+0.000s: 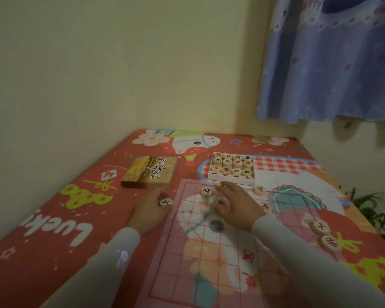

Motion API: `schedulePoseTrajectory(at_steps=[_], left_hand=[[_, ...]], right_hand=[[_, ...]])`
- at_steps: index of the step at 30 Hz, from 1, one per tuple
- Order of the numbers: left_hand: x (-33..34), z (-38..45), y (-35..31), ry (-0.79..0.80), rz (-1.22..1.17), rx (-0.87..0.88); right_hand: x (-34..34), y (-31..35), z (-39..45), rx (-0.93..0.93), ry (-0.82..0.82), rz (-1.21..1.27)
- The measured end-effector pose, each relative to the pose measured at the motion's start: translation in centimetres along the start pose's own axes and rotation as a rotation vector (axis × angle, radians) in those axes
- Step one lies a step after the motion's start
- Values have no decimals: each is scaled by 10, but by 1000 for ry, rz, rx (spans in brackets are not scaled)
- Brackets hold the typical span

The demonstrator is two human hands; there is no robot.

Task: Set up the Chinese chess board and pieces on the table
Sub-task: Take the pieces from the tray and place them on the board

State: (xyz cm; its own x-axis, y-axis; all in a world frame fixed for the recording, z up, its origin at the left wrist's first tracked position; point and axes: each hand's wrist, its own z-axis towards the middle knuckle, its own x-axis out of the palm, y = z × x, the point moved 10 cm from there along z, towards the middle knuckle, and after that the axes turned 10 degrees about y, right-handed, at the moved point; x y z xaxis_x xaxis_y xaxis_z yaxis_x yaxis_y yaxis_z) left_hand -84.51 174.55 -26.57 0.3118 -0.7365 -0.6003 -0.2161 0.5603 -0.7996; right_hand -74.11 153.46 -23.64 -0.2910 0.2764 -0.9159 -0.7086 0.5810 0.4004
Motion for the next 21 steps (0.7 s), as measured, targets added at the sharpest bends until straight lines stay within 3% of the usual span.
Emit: schedulePoseTrajectory(at_steps=[12,21], left_hand=[[27,2,-14,67,209,99],[11,35,-37,21,195,105]], right_hand=[[6,-3,40,48,51,-99],[-29,-66,74,228,-29,-80]])
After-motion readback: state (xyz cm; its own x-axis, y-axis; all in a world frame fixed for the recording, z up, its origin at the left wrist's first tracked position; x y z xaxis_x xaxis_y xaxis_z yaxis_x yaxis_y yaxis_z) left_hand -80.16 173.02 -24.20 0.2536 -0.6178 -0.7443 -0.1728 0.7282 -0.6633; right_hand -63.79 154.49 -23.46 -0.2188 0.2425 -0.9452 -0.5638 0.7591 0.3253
